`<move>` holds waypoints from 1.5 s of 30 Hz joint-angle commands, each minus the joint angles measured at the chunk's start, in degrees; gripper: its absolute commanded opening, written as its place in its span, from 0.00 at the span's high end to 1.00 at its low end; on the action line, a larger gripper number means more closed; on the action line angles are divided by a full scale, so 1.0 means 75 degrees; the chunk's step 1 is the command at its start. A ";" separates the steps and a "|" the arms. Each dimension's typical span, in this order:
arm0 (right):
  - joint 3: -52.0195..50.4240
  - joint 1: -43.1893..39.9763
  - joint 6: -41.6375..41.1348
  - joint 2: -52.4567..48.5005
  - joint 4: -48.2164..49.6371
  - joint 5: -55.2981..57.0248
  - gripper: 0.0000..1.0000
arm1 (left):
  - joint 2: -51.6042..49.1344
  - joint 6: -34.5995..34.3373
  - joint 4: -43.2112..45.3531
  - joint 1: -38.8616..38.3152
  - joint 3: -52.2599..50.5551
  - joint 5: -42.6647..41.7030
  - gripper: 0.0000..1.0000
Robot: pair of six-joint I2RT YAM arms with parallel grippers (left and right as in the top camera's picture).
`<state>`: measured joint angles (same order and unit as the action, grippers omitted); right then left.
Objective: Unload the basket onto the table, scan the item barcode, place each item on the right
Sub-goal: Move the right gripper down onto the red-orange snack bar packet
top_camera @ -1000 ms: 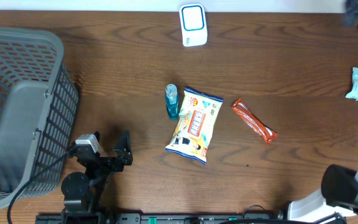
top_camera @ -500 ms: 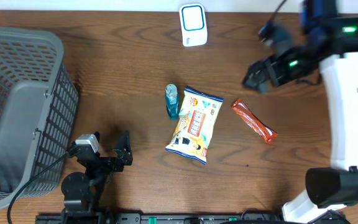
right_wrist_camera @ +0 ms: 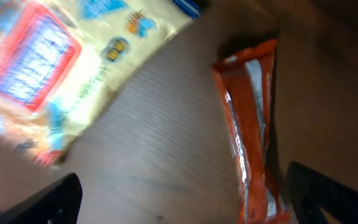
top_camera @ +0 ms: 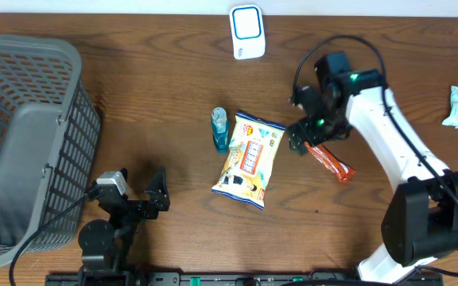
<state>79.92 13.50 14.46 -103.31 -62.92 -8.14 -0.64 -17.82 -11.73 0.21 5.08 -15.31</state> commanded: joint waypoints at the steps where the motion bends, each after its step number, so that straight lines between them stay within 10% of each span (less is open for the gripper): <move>1: -0.0877 0.0058 -0.0527 0.0015 0.0740 0.1230 0.07 | 0.0006 -0.0009 -0.0172 -0.0032 -0.0119 -0.0073 0.02; 20: -0.2174 0.0064 -0.1786 0.0015 0.1938 0.2862 0.43 | 0.0006 -0.0009 -0.0175 -0.0032 -0.0119 -0.0073 0.02; 28: -0.2174 0.0064 -0.2323 0.0015 0.1816 0.1664 0.99 | 0.0006 -0.0009 -0.0175 -0.0032 -0.0119 -0.0073 0.02; 37: -0.2002 0.0064 -0.7370 0.0035 0.1947 0.1247 0.99 | 0.0006 -0.0009 -0.0175 -0.0032 -0.0119 -0.0073 0.02; 45: -0.1923 0.0055 -0.9262 0.0047 0.2031 0.1029 0.99 | 0.0006 -0.0009 -0.0175 -0.0032 -0.0119 -0.0073 0.02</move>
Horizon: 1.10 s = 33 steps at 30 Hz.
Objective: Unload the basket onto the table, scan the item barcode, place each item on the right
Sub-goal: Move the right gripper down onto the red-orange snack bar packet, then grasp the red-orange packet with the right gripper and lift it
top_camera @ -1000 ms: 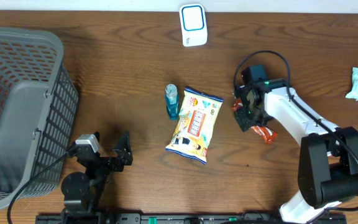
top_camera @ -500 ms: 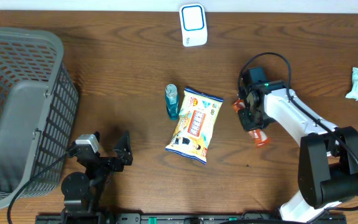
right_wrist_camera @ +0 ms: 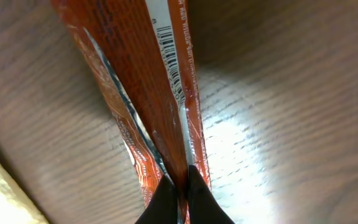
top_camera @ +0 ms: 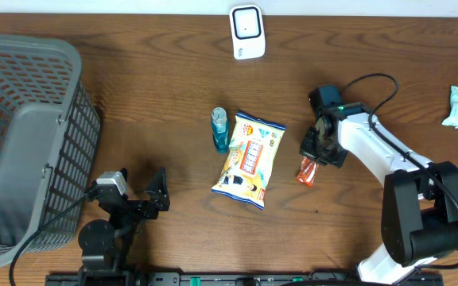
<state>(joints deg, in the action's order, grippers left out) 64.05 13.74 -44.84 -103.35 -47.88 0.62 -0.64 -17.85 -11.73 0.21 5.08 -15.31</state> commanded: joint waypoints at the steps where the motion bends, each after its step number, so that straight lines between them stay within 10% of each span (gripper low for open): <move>1: 0.0198 0.0023 -0.1626 0.0052 0.0026 -0.0146 0.99 | 0.0006 -0.0003 -0.0175 -0.0032 -0.0119 -0.0073 0.02; 12: 0.0230 0.0026 -0.2897 0.0055 0.0064 -0.0766 0.99 | 0.0006 -0.0006 -0.0175 -0.0032 -0.0119 -0.0073 0.02; 21: 0.0230 0.0038 0.2448 0.0055 0.0227 -0.0962 0.99 | 0.0006 -0.0006 -0.0175 -0.0032 -0.0119 -0.0073 0.02; 23: 0.0230 0.0041 0.3532 0.0055 0.0079 -0.0959 0.49 | 0.0006 -0.0006 -0.0175 -0.0032 -0.0119 -0.0073 0.02; 27: 0.0230 0.0111 0.3704 0.0052 -0.0274 -0.0731 0.18 | 0.0006 -0.0006 -0.0175 -0.0032 -0.0119 -0.0073 0.02; 33: 0.0224 0.0618 0.3794 0.0050 -0.0294 -0.0469 0.13 | 0.0006 -0.0006 -0.0175 -0.0032 -0.0119 -0.0073 0.02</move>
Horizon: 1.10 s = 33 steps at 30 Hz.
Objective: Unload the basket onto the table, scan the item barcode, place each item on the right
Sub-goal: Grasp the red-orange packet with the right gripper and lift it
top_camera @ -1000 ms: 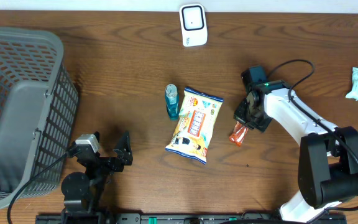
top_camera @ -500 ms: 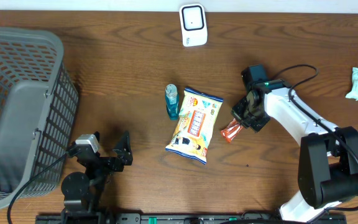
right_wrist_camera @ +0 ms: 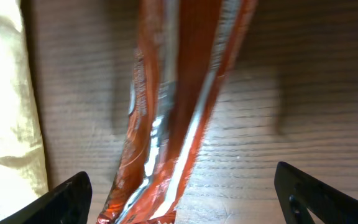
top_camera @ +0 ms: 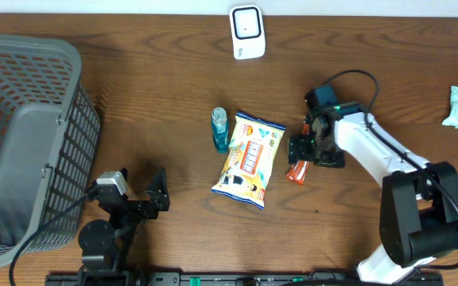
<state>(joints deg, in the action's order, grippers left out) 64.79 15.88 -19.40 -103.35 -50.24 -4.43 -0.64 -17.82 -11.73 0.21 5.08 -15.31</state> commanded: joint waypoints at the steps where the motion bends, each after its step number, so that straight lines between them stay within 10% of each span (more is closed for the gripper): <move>1: 0.0111 0.0466 0.0478 0.0050 0.0093 0.0207 0.16 | 0.0006 -0.0009 -0.0175 -0.0032 -0.0119 -0.0070 0.02; 10: -0.0909 0.1093 -0.0624 -0.0009 0.0603 0.1501 0.39 | 0.0006 -0.0009 -0.0175 -0.0032 -0.0119 -0.0073 0.02; 14: -0.1533 0.1087 -0.0868 -0.0009 0.1005 0.2031 0.34 | 0.0006 -0.0006 -0.0175 -0.0032 -0.0119 -0.0073 0.02; 19: -0.1743 0.1090 -0.0699 -0.0009 0.1367 0.2229 0.82 | 0.0006 -0.0009 -0.0175 -0.0032 -0.0119 -0.0073 0.02; 21: -0.1740 0.1081 -0.0597 -0.0009 0.1472 0.2477 0.68 | 0.0006 -0.0009 -0.0175 -0.0032 -0.0119 -0.0073 0.02; 23: -0.1740 0.1081 -0.0603 -0.0009 0.1542 0.2748 0.14 | 0.0006 -0.0009 -0.0175 -0.0032 -0.0119 -0.0073 0.02; 24: -0.1719 0.1081 -0.0603 -0.0009 0.1568 0.2871 0.06 | 0.0006 -0.0009 -0.0175 -0.0032 -0.0119 -0.0073 0.02; 33: -0.1186 0.1081 0.0192 -0.0009 0.2124 0.2973 0.08 | 0.0006 -0.0009 -0.0175 -0.0032 -0.0119 -0.0073 0.02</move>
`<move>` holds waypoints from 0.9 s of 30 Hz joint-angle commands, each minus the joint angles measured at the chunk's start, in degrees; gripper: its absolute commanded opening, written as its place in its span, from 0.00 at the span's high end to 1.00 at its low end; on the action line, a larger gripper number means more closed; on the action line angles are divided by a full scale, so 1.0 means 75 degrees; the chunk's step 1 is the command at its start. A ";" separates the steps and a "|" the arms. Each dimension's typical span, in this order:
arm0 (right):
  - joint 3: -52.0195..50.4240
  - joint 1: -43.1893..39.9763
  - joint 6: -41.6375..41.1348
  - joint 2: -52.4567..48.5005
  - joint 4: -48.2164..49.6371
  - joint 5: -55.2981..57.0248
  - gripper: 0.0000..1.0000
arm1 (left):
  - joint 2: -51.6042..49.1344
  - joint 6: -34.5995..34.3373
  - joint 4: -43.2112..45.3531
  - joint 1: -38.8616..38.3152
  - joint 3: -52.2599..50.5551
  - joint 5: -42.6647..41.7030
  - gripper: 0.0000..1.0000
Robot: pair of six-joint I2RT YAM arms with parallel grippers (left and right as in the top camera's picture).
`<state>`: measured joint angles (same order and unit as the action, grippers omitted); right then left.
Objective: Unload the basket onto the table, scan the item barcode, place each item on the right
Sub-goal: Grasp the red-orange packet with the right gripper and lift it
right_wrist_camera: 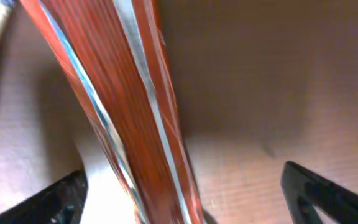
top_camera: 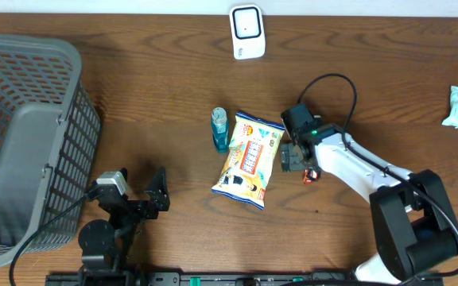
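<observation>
An orange snack bar (right_wrist_camera: 114, 93) fills the right wrist view, running from top left down between my right gripper's (right_wrist_camera: 194, 199) fingers, which stand wide apart on either side without pinching it. Overhead, my right gripper (top_camera: 295, 161) sits at the right edge of the yellow snack bag (top_camera: 249, 159), and only a small orange end of the bar (top_camera: 309, 175) shows beside it. The white scanner (top_camera: 246, 32) stands at the table's far edge. My left gripper (top_camera: 159, 193) rests near the front left, its fingers apart and empty.
A grey mesh basket (top_camera: 22, 135) fills the left side. A small teal bottle (top_camera: 220, 129) lies left of the snack bag. A pale green packet lies at the far right edge.
My right gripper has moved left, up against the snack bag's right edge. The orange bar has moved with it and now shows only as a small end. The jaws stay wide apart.
My right gripper was open over the bar, which lay flat and slanted right of the snack bag. Then it was shut on the bar's edge, barcode in view. Then it stood open with the bar between its fingers, and now sits further left against the bag.
</observation>
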<state>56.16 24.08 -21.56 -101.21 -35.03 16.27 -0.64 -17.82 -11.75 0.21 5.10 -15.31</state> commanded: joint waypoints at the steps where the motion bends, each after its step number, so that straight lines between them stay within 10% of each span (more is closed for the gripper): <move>1: -0.0067 -0.0012 0.0632 -0.0321 0.0192 0.0216 0.12 | 0.0006 -0.0009 -0.0172 -0.0032 -0.0122 -0.0073 0.02; 27: -0.0248 -0.0012 0.0248 -0.1894 -0.0874 0.0154 0.96 | 0.0006 -0.0009 -0.0169 -0.0032 -0.0122 -0.0073 0.02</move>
<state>59.79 24.56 -18.61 -108.44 -40.03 26.39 -0.64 -17.82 -11.75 0.21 5.10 -15.31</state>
